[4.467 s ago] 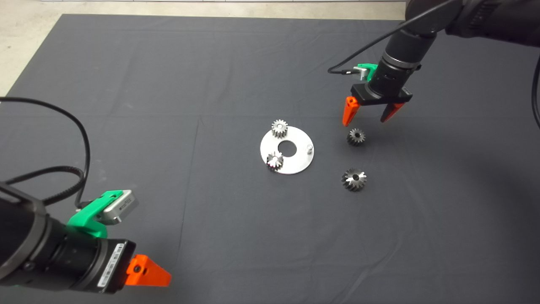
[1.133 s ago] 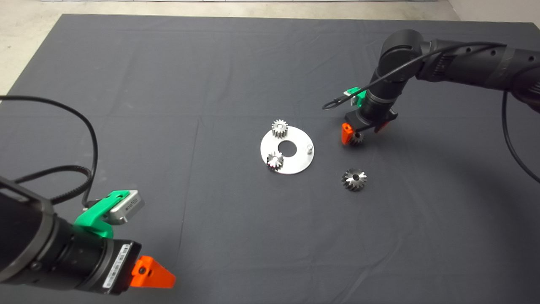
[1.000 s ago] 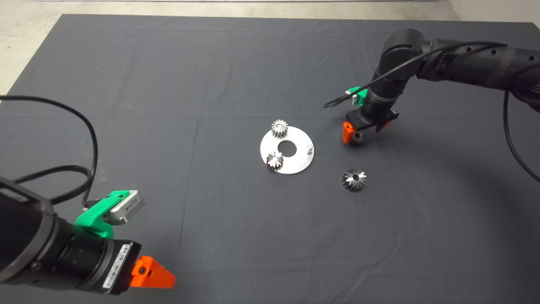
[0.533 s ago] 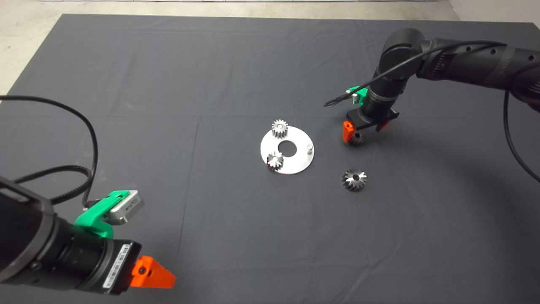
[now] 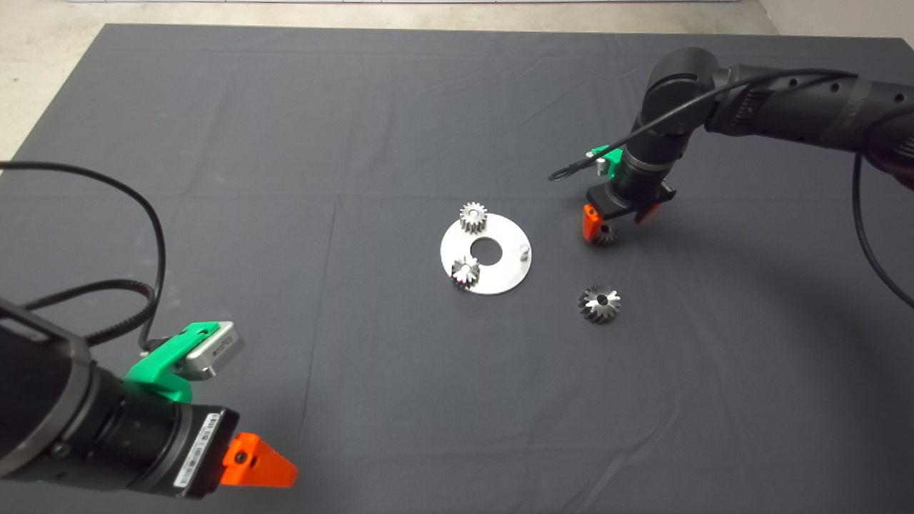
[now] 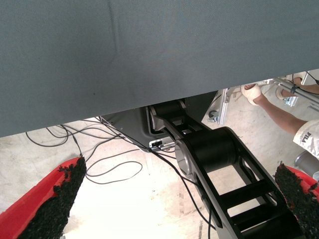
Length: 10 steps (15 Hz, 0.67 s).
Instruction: Remove an incorrectly installed larger gear and replace it with the correct smaller gear
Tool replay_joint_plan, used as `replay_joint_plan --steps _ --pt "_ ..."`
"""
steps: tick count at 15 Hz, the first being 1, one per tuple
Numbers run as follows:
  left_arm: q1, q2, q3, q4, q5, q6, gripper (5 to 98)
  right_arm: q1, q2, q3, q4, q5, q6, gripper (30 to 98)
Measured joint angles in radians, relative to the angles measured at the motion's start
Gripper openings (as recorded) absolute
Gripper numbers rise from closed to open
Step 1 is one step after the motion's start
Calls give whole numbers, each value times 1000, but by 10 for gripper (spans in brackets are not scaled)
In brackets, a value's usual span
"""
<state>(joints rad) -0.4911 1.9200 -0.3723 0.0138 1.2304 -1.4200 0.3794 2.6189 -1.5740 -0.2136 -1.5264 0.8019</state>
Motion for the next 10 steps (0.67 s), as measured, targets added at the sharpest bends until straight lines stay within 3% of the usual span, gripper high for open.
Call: replay_joint_plan --steps 4,5,10 --pt "0 -3 0 0 0 0 977 0 2 0 0 0 3 803" --pt "0 -3 0 0 0 0 977 0 2 0 0 0 5 771" --pt "0 0 0 0 0 4 977 0 2 0 0 0 8 761"
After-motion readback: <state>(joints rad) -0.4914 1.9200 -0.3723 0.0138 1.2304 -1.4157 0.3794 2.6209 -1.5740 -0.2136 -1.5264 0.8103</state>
